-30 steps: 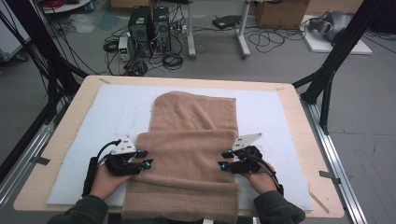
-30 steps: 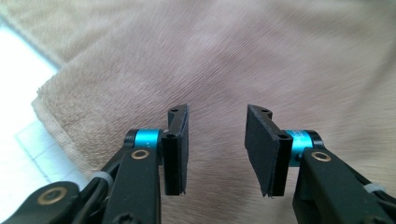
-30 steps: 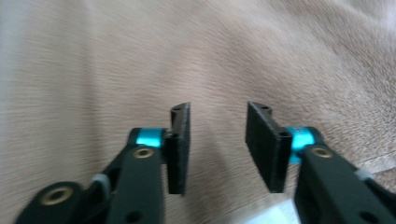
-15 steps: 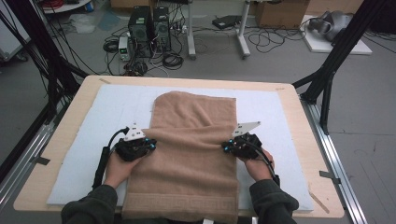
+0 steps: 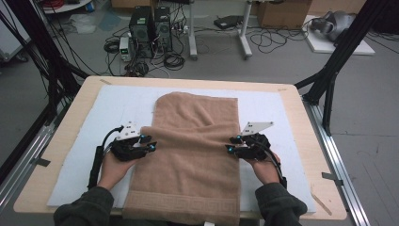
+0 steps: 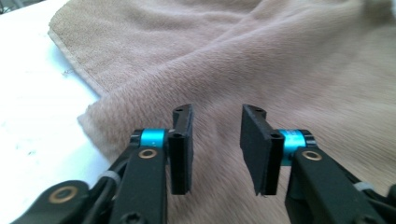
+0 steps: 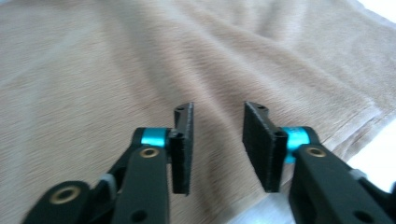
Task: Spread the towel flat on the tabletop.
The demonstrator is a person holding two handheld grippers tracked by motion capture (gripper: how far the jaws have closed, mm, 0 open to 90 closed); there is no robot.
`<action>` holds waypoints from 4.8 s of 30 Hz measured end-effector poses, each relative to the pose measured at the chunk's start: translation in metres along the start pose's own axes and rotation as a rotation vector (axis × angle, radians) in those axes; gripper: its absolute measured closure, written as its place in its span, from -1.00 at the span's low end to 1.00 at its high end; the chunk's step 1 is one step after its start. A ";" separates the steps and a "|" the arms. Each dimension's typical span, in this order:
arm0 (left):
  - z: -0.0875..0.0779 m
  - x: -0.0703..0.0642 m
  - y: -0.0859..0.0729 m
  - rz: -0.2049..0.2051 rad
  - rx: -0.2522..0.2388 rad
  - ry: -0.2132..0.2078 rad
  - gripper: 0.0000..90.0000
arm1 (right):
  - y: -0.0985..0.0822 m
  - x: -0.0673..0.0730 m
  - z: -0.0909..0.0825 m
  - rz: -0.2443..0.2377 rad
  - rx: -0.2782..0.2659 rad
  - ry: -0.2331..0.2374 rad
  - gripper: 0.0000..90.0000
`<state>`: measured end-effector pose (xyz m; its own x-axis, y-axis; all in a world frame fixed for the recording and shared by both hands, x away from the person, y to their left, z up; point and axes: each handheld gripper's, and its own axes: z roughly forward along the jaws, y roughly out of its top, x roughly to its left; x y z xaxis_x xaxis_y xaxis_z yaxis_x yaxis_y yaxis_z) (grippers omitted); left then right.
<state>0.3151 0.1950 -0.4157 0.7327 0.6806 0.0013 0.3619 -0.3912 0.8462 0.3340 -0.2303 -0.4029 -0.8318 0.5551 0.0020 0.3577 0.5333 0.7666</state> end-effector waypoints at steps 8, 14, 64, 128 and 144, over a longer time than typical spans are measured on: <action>-0.001 -0.016 -0.029 0.031 0.093 -0.064 0.22 | -0.028 0.034 0.004 -0.033 0.052 0.109 0.23; -0.001 -0.029 -0.039 0.057 0.099 -0.068 0.88 | -0.045 0.040 0.015 -0.003 0.047 0.176 0.88; -0.015 -0.046 -0.046 0.089 0.111 -0.113 0.91 | -0.045 0.053 0.009 -0.091 0.080 0.193 0.86; -0.014 -0.015 -0.029 0.024 0.032 0.003 0.33 | -0.035 0.034 -0.006 -0.030 -0.010 0.235 0.31; -0.003 -0.009 -0.032 -0.009 0.102 -0.042 0.50 | -0.035 0.030 0.014 -0.008 0.065 0.218 0.15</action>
<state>0.2958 0.2030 -0.4410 0.7516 0.6589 -0.0304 0.4240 -0.4474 0.7874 0.3026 -0.2239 -0.4387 -0.9041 0.4036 0.1403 0.3716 0.5806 0.7245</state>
